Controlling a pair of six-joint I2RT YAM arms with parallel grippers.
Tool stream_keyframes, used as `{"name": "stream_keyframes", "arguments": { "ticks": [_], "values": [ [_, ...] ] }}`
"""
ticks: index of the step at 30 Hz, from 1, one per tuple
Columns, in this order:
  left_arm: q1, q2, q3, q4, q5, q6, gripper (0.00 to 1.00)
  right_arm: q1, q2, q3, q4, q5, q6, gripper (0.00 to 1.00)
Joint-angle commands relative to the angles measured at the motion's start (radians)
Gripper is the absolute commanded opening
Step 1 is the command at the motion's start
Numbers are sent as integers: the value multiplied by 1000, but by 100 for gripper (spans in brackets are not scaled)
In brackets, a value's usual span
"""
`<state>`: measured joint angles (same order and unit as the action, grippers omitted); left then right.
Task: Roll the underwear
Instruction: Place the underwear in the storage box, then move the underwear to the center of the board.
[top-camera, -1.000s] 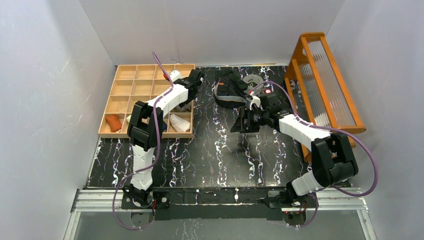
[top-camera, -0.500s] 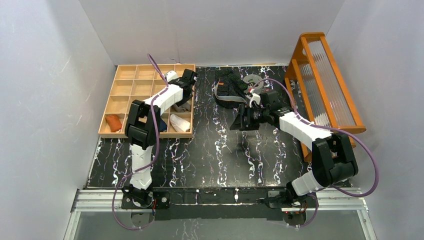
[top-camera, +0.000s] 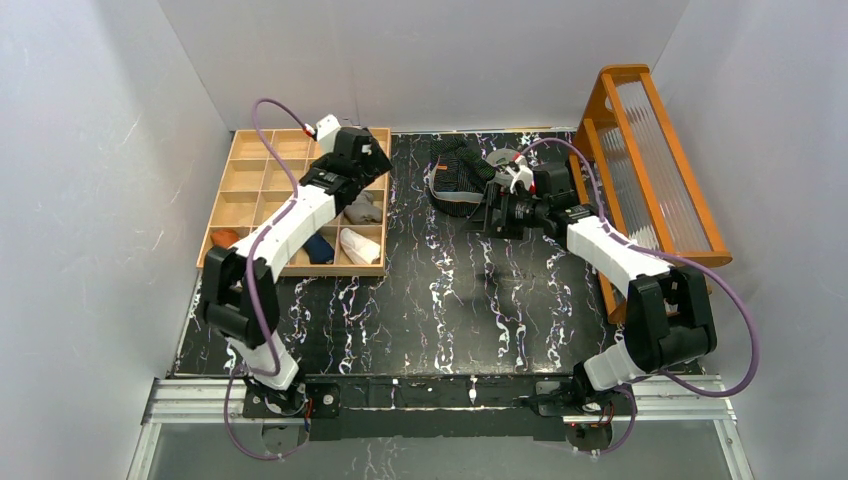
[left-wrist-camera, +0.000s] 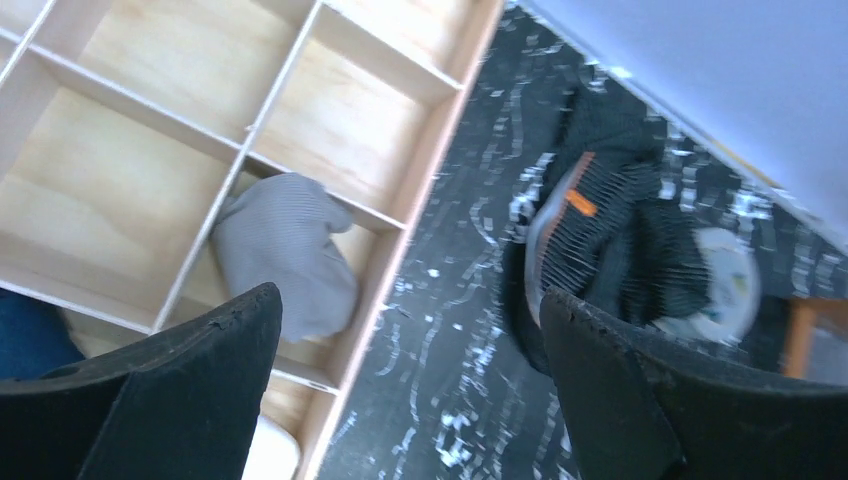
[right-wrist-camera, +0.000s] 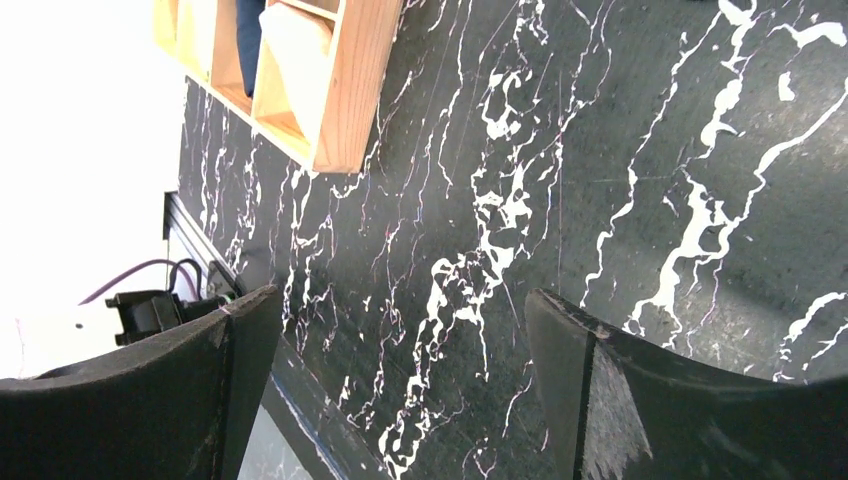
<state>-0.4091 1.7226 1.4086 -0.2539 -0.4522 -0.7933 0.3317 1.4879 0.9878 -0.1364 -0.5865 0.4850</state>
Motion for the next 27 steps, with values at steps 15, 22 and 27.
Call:
{"name": "stream_keyframes", "arguments": {
  "ticks": [15,22,27],
  "values": [
    [-4,-287,-26,-32,386,-126,98,-44,301,274,5,271,30,98],
    [-5,-303,22,-91,384,-269,98,-33,385,329,28,368,32,98],
    [-4,-266,65,-80,393,-282,98,-16,480,424,22,394,-7,98]
  ]
}}
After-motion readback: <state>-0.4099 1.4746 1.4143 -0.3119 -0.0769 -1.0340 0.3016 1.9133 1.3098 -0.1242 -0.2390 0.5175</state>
